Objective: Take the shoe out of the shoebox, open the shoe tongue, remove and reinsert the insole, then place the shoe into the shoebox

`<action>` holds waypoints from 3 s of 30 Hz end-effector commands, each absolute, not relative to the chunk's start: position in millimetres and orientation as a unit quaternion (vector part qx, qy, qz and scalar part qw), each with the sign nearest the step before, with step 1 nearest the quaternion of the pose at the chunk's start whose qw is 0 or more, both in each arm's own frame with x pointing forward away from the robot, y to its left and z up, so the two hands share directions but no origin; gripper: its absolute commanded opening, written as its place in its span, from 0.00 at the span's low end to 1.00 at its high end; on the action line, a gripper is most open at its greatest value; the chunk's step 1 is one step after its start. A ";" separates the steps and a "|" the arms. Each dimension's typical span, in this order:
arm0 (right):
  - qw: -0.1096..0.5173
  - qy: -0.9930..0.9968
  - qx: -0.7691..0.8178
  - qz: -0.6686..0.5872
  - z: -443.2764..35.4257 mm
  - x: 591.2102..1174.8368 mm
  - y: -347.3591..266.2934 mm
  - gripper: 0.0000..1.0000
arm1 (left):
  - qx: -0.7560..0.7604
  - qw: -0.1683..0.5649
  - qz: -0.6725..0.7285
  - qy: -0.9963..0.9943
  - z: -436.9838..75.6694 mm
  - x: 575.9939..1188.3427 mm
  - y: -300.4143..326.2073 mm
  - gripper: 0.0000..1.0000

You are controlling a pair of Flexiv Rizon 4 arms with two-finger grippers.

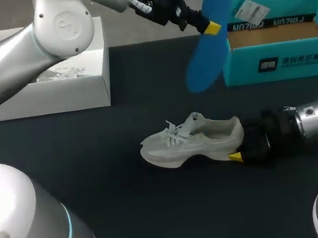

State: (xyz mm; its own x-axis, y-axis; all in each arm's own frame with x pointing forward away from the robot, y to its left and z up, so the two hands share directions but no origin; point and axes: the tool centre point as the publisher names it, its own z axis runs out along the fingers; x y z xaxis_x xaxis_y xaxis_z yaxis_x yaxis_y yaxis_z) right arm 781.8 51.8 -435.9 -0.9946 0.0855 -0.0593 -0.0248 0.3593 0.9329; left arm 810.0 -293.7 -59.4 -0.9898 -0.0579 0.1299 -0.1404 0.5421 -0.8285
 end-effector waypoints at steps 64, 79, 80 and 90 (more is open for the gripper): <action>0.075 0.826 0.022 0.558 -423.1 775.4 34.3 1.00 | 0.139 0.295 0.457 -0.828 -15.9 859.9 -228.5 0.00; 0.084 0.884 0.026 0.459 -350.9 765.8 -10.9 1.00 | 0.139 0.295 0.457 -0.828 -15.9 859.9 -228.5 0.00; 0.074 0.891 0.027 0.447 -347.5 766.2 -11.5 1.00 | 0.139 0.295 0.457 -0.828 -15.9 859.9 -228.5 0.00; -0.014 0.956 0.046 0.290 -312.8 779.5 -5.2 1.00 | 0.139 0.295 0.457 -0.828 -15.9 859.9 -228.5 0.00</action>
State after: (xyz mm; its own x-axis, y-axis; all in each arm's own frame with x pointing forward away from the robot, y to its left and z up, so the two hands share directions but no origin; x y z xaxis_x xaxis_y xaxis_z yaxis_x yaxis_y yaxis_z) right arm 772.1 -8.1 -323.1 -0.9936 0.1116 -0.0163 0.0578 0.6279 0.7761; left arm 859.2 -228.6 -15.5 -0.7877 0.0374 0.6149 -0.5003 0.5436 -0.6739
